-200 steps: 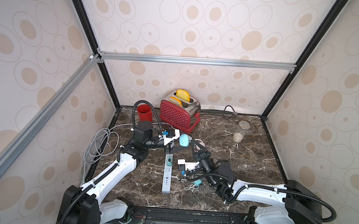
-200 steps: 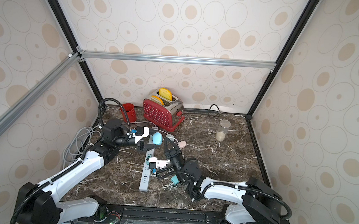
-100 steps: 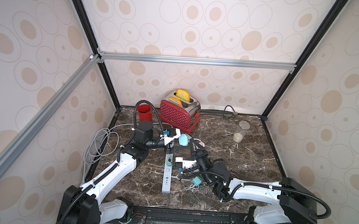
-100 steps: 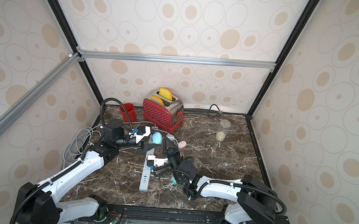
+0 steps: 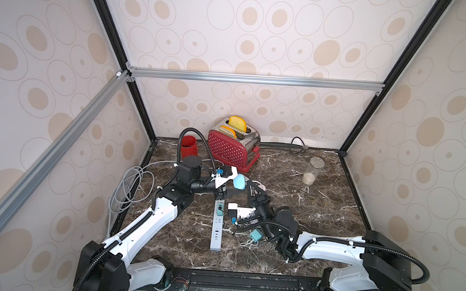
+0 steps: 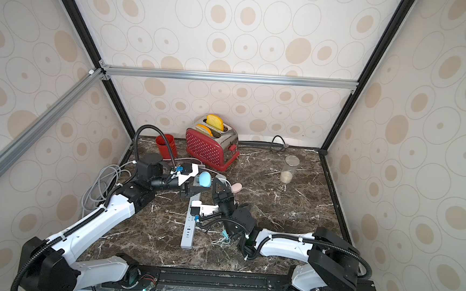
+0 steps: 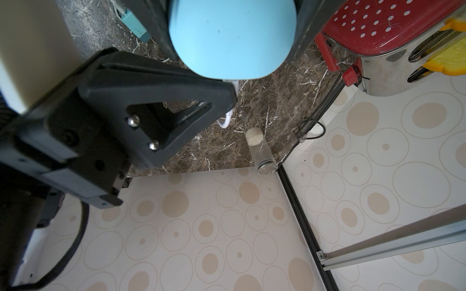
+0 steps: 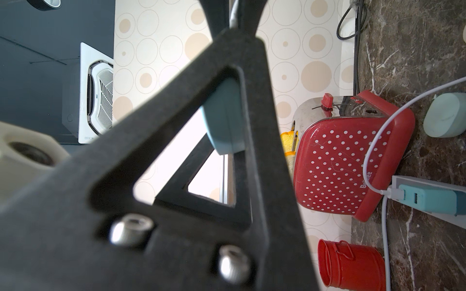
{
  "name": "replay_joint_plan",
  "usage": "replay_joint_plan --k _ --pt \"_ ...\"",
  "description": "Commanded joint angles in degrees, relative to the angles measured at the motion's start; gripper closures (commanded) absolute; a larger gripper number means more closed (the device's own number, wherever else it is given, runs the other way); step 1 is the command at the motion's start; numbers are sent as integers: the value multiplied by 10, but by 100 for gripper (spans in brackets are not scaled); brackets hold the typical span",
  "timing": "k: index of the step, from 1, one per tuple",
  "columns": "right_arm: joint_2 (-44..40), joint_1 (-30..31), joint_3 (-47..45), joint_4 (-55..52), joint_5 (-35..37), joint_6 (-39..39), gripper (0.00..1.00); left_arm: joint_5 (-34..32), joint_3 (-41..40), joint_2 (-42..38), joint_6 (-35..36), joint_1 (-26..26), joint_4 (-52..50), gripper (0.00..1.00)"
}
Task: Charge the bluetooth headset
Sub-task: Insert the charging cable into the bluetooth headset.
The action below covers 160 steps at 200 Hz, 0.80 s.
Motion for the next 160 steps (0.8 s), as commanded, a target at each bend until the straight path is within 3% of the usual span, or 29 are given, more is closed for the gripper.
replay_joint_plan --k 1,54,160 --pt "-15 20 3 31 -103 15 100 31 26 10 30 -23 -38 59" --pt "-13 21 8 17 -116 12 100 10 68 34 32 -33 -103 60" --pt "12 33 34 37 -137 48 100 24 73 56 -10 -46 -68 61"
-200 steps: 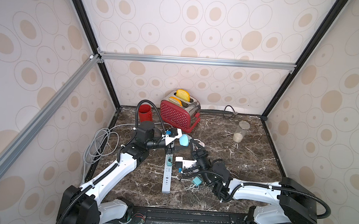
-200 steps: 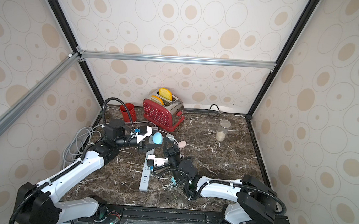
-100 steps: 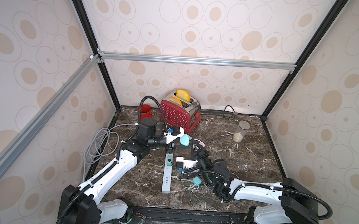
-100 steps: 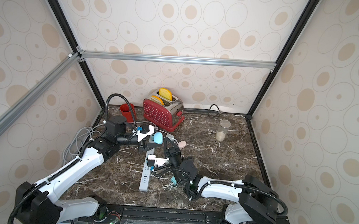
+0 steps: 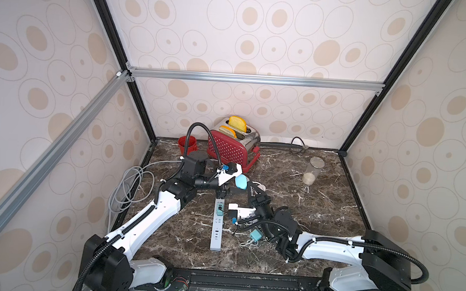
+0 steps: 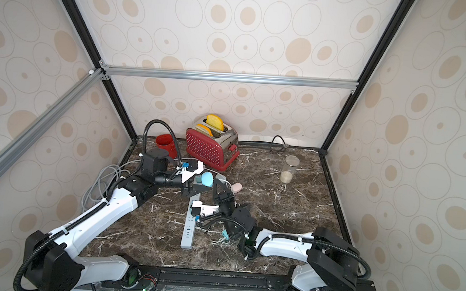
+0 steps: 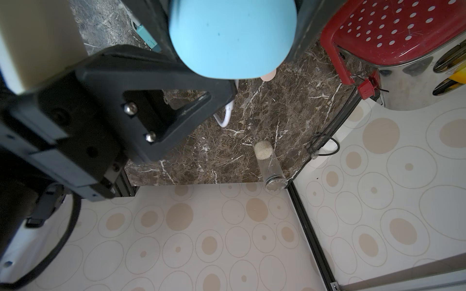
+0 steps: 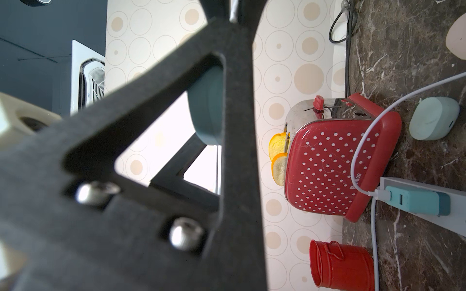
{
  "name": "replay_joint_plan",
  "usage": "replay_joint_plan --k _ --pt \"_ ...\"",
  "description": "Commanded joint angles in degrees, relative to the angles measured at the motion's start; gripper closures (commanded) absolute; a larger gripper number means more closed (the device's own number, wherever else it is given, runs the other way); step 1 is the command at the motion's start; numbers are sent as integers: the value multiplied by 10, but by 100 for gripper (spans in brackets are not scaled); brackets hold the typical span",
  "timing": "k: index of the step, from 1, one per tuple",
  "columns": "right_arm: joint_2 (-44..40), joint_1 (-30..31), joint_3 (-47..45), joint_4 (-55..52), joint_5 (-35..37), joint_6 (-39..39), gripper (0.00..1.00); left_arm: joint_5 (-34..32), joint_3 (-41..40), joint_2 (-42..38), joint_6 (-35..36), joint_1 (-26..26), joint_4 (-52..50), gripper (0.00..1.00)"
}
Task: Charge the bluetooth headset
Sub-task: Insert the charging cable into the bluetooth headset.
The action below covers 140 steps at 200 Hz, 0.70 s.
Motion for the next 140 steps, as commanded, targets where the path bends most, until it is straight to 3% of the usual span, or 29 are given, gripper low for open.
replay_joint_plan --k 1,31,63,84,140 --pt "9 35 39 46 -139 25 100 37 12 21 -16 -32 25 61" --pt "10 42 49 41 -139 34 100 32 12 24 -19 -34 28 63" --pt "-16 33 48 0 -79 61 100 -17 3 7 3 -31 21 65" --pt "-63 10 31 -85 -62 121 81 -15 3 5 -4 -13 31 65" --pt "-171 -24 -11 -223 -49 200 52 -16 15 31 -23 24 61 65"
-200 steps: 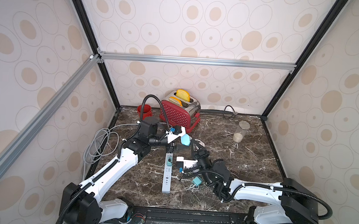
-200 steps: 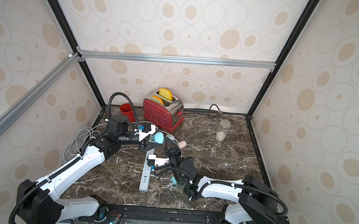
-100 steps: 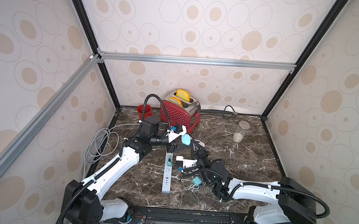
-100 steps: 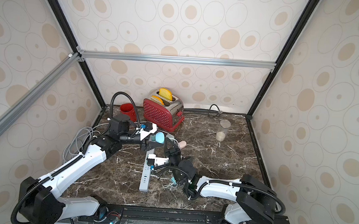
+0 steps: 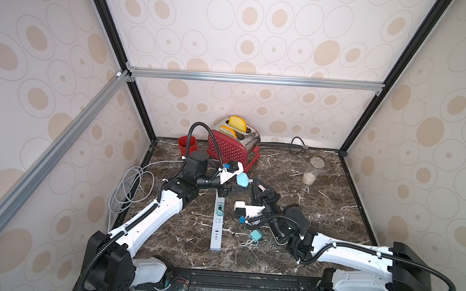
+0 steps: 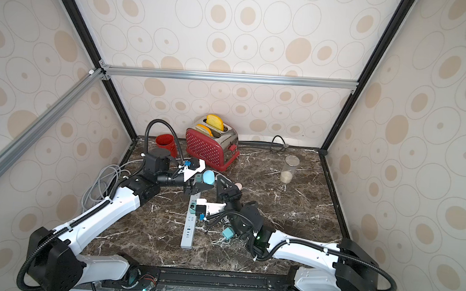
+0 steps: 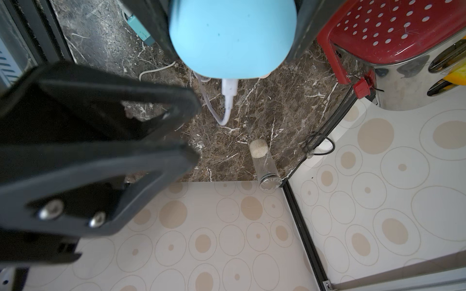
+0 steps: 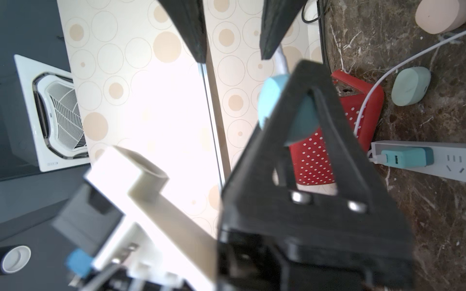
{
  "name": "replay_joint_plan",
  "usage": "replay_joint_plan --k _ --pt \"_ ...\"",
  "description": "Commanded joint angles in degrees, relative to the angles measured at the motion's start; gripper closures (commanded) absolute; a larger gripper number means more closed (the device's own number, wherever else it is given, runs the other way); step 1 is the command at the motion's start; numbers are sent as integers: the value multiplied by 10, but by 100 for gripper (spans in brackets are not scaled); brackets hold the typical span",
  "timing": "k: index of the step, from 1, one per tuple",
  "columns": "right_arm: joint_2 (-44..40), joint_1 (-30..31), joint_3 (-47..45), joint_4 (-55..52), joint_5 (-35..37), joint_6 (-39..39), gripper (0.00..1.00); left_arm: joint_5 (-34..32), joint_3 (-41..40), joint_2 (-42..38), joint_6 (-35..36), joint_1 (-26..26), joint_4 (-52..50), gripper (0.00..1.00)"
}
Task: Charge the bluetooth headset
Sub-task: Insert the charging cable into the bluetooth headset.
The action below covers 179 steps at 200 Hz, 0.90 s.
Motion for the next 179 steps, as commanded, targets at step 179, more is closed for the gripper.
replay_joint_plan --k 179 --pt "-124 -302 70 -518 -168 761 36 -458 -179 21 -181 223 168 63"
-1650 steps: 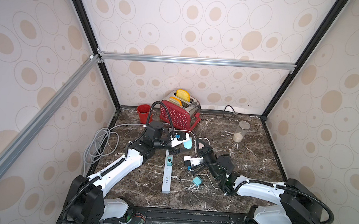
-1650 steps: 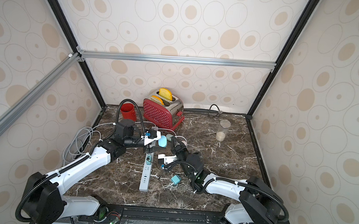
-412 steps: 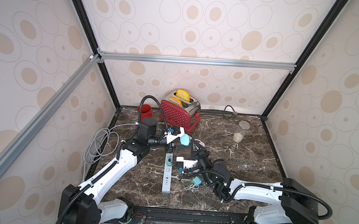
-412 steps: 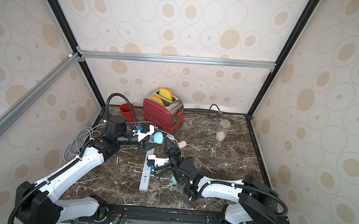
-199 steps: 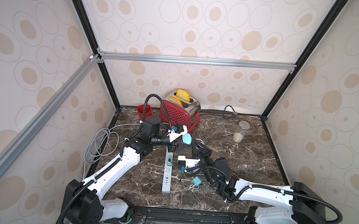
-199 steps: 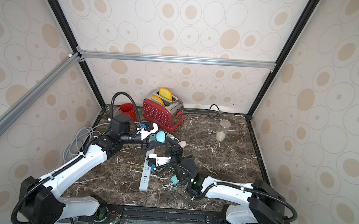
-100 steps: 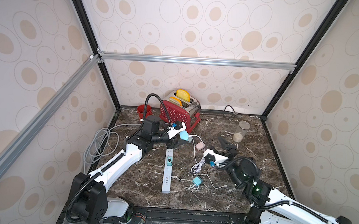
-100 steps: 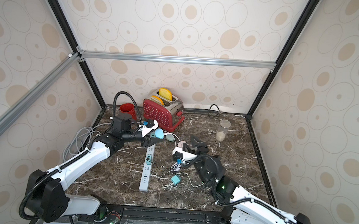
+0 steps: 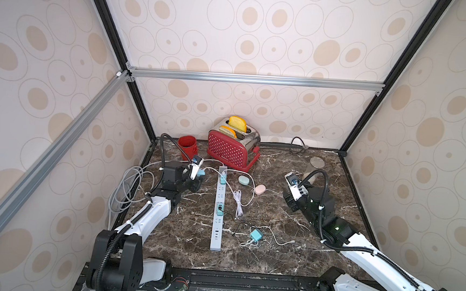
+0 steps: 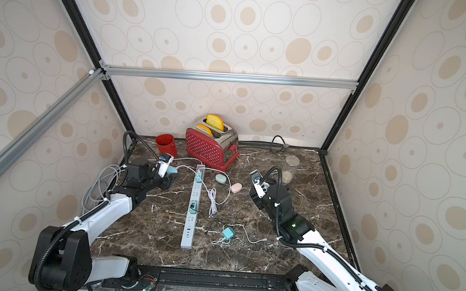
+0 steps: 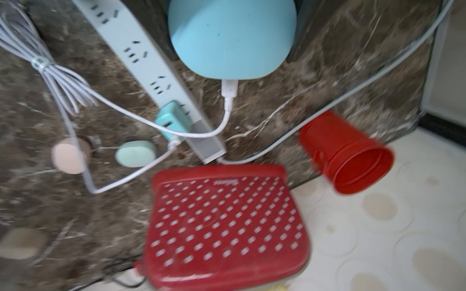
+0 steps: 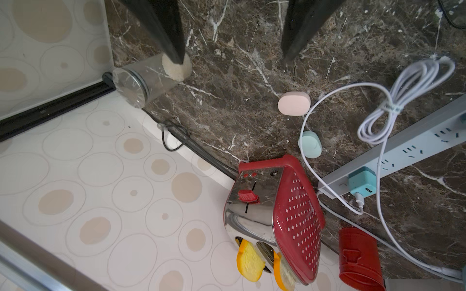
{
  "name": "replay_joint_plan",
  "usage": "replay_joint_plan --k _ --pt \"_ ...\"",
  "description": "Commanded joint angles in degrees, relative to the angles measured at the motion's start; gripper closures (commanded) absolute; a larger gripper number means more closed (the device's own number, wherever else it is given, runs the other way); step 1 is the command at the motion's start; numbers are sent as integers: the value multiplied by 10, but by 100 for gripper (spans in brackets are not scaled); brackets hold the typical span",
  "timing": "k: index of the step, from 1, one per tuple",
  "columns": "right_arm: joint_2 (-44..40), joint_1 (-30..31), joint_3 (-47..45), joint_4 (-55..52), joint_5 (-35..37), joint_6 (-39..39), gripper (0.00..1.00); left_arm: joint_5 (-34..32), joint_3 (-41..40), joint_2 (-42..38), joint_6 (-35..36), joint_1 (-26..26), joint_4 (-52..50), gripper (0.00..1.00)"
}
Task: Charge the bluetooth headset
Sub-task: Insert the charging cable into the bluetooth headset, then place the bluetooth headset at the center of the board.
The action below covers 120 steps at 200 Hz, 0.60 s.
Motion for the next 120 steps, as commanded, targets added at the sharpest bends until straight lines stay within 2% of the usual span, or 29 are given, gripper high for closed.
replay_joint_plan --k 1,36,79,120 --pt "11 -16 27 -24 -20 63 36 -107 -8 22 -66 20 66 63" --pt "36 -32 37 -27 -34 88 36 -152 -27 82 -73 33 122 61" --pt "55 -34 39 -16 -41 100 36 -128 15 136 -69 34 68 61" --pt "64 -38 34 -2 -43 109 36 -168 26 161 -79 16 13 60"
